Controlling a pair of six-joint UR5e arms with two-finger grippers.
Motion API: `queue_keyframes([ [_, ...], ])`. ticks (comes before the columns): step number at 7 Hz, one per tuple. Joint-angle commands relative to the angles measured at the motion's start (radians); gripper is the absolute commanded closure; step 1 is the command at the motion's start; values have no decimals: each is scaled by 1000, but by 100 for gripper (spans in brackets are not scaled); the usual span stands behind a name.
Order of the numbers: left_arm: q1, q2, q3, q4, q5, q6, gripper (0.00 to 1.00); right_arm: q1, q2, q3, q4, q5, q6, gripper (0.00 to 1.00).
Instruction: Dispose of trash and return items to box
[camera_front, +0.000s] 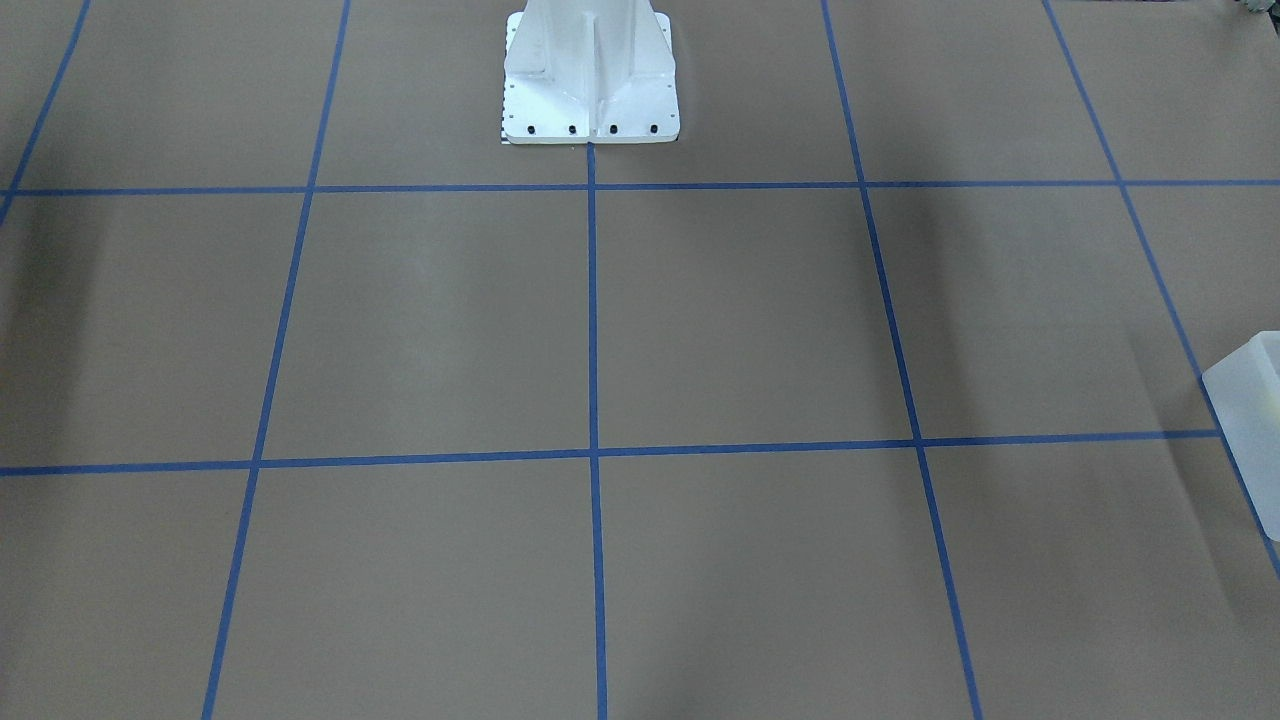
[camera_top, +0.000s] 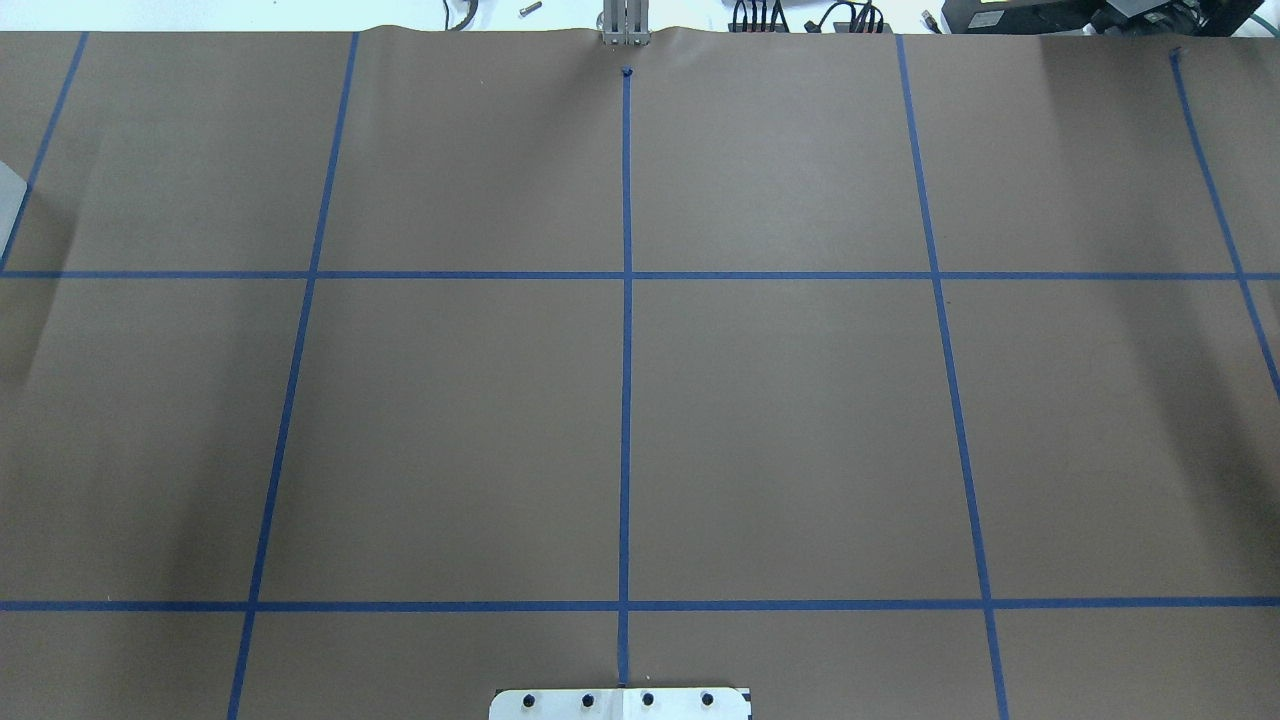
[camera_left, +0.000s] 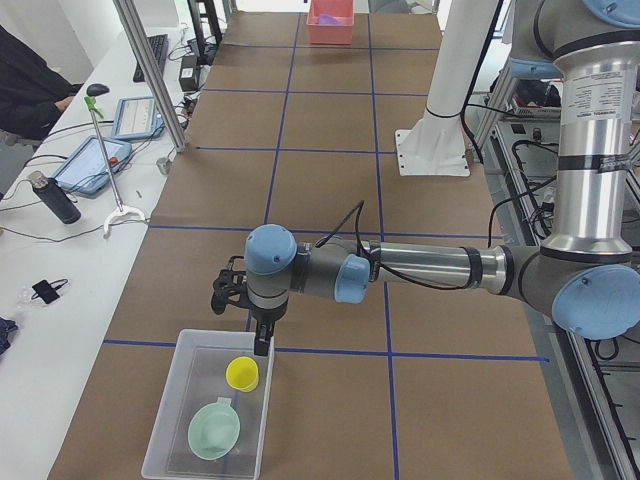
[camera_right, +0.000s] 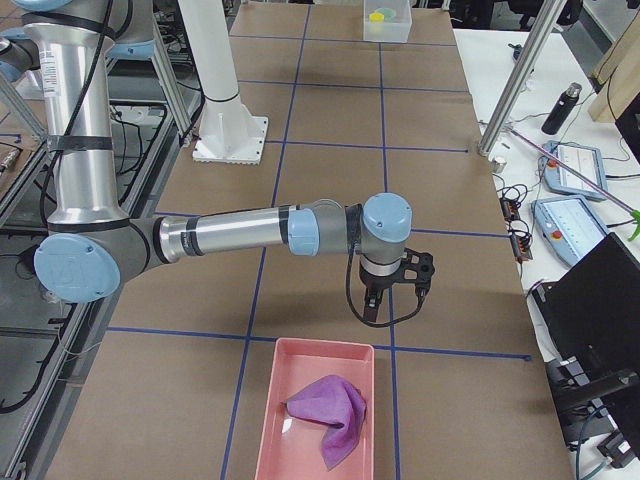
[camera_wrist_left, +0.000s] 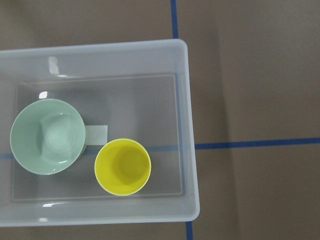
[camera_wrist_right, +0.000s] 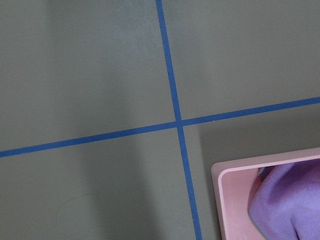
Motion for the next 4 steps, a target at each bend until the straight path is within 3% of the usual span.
queue_keyframes([
  [1, 6, 18, -27, -8, 6, -22, 2, -4, -19, 13, -4, 5, 12, 0],
  [4, 23, 0, -27, -5, 3, -90, 2, -2, -68, 13, 7, -4, 7, 0],
])
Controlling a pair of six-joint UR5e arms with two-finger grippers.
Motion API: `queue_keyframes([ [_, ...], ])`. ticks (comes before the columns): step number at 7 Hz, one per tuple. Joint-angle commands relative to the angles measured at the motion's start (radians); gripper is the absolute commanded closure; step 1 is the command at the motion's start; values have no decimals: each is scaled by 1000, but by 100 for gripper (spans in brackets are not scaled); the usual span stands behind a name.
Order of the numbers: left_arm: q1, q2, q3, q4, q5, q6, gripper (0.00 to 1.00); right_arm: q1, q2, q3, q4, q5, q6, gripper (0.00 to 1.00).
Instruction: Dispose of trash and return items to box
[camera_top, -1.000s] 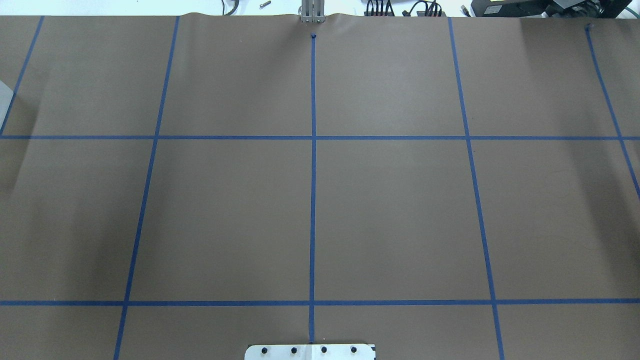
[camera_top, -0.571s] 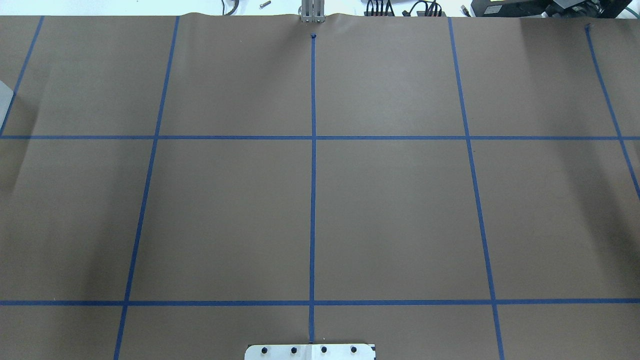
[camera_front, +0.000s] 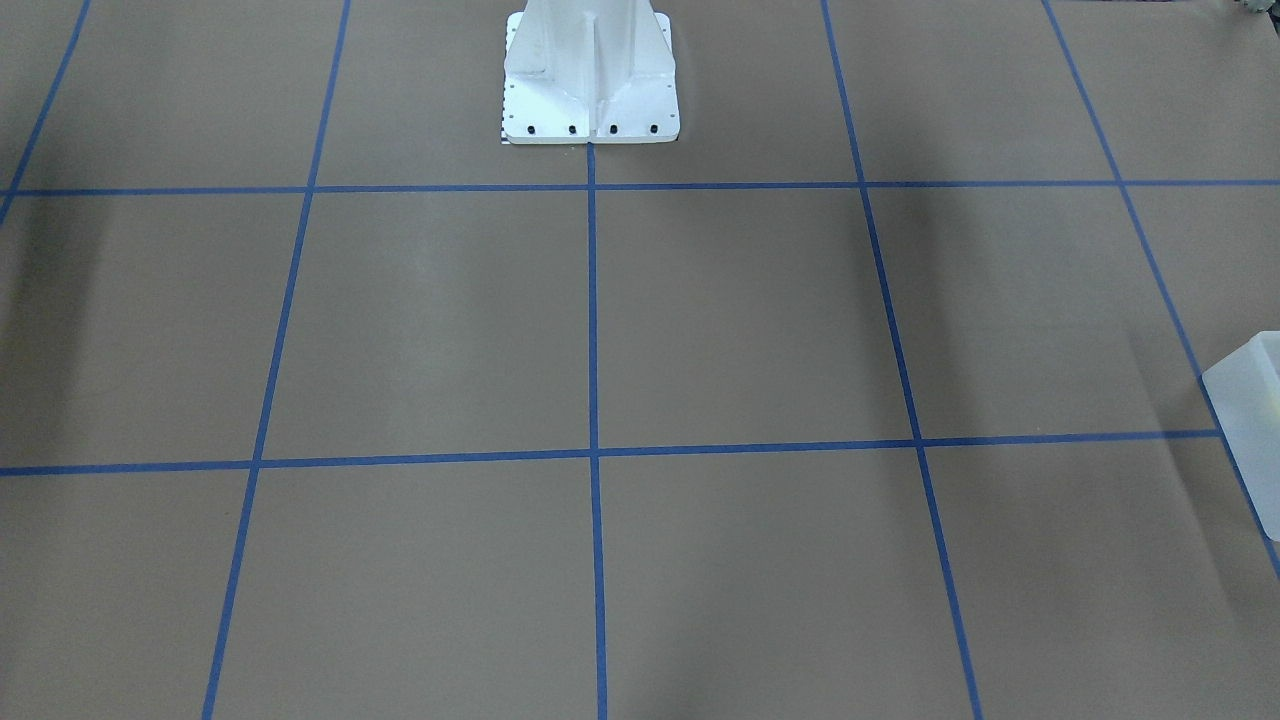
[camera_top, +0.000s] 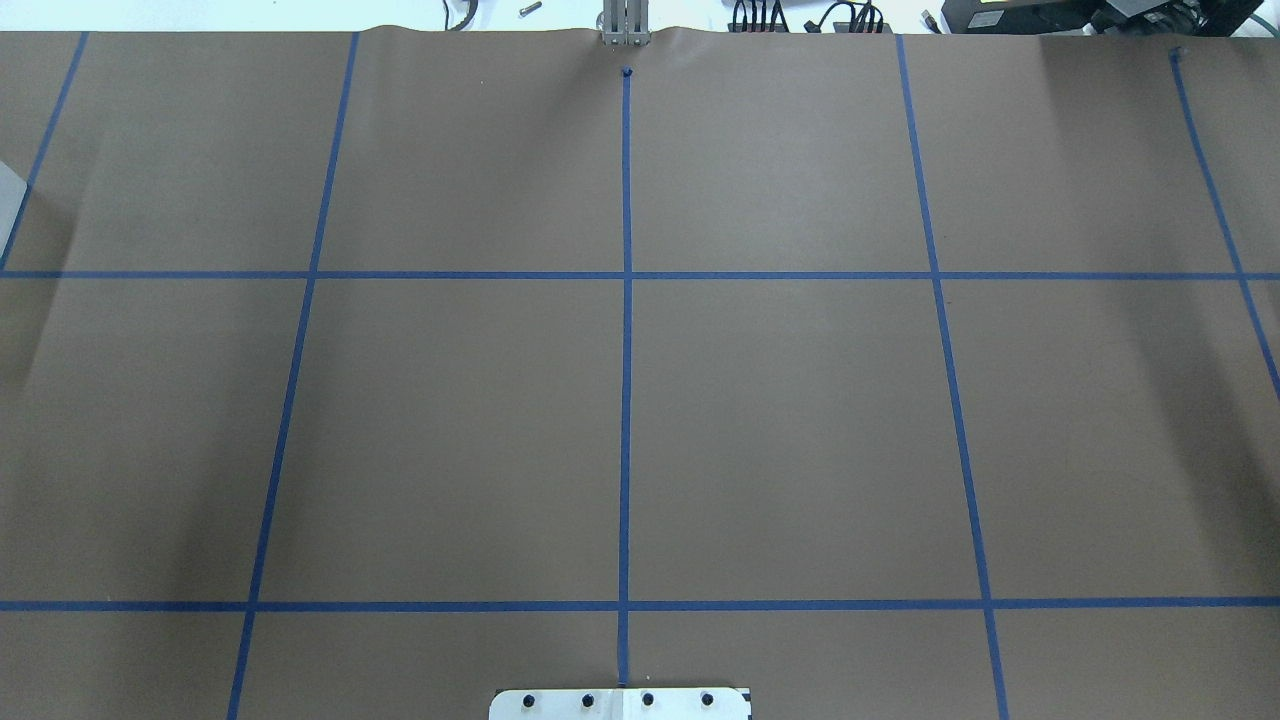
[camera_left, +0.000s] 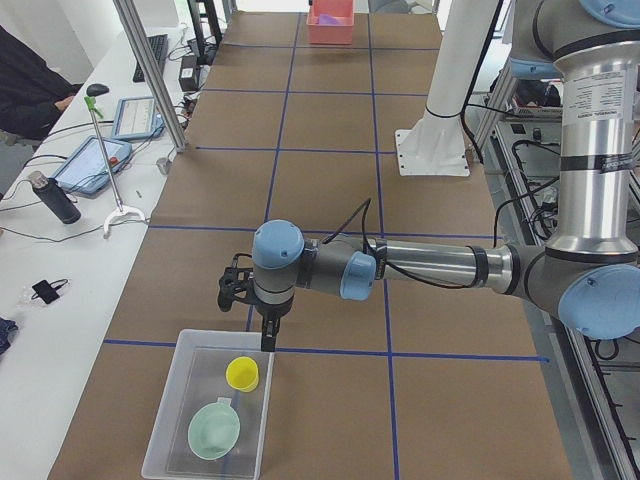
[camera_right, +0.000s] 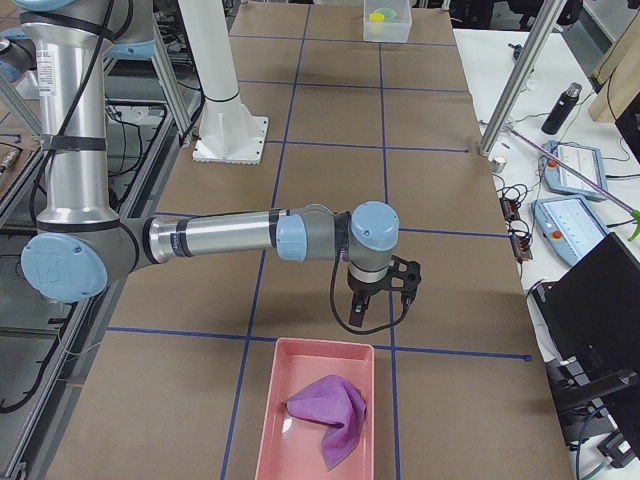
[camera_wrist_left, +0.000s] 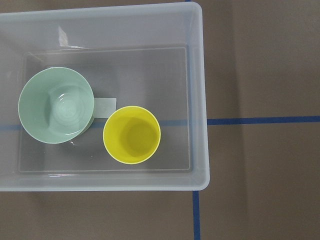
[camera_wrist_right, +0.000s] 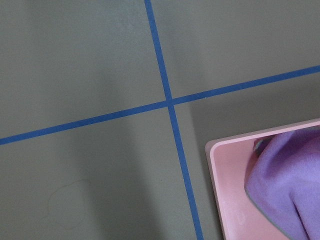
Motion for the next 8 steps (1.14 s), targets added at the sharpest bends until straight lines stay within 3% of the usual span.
queue_keyframes([
  [1, 4, -2, -1, 2, -3, -9, 2, 1, -10, 2, 2, -4, -6, 0],
  [8, 4, -4, 7, 5, 4, -9, 2, 0, -9, -6, 2, 3, -71, 0],
])
